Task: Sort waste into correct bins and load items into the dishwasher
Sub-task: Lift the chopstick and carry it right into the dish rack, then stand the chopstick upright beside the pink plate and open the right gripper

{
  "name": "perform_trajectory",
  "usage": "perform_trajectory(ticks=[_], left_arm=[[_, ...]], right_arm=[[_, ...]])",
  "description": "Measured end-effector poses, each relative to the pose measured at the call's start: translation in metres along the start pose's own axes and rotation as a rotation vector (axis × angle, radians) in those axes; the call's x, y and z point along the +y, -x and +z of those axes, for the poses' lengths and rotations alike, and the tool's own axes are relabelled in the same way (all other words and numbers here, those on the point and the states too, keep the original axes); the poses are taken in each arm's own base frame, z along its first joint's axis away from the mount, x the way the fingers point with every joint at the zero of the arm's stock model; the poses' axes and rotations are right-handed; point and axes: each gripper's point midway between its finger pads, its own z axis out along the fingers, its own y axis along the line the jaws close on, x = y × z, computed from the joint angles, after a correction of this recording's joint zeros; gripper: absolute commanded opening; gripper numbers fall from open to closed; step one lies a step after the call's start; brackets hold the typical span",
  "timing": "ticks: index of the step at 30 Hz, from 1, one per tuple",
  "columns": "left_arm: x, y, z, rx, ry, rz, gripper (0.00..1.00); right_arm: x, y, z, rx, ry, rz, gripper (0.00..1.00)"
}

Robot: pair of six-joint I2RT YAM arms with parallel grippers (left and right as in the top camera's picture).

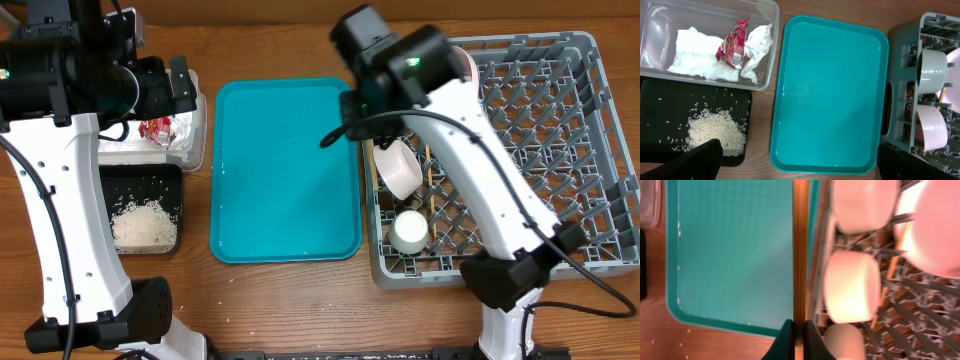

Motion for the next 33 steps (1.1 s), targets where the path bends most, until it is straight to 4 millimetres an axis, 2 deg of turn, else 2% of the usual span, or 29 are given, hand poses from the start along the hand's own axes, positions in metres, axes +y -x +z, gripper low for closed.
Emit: perform_trajectory(ticks=[4,9,13,17,22,33], left_arm=[[0.000,0.000,0.000,0.000,0.000,0.000,1.00],[0.000,0.000,0.000,0.000,0.000,0.000,1.00],[0.000,0.000,0.000,0.000,0.000,0.000,1.00],[0.000,0.000,0.000,0.000,0.000,0.000,1.00],[0.000,0.000,0.000,0.000,0.000,0.000,1.00],[0.000,0.000,0.000,0.000,0.000,0.000,1.00]], right_arm=[[-0.016,0.001,0.002,0.007,-0.024,0.022,0.04],[-0.038,-0.024,0.018,0.103,-0.080,0.034,0.04],[-0.072,-0.038,0.031,0.179,-0.128,0.101,0.04],[-0.099,-0.041,0.037,0.206,-0.160,0.149,0.04],[-0.110,-0.051,0.046,0.244,-0.196,0.146,0.04],[-0.143,-0.081,0.087,0.373,-0.218,0.153,0.05]])
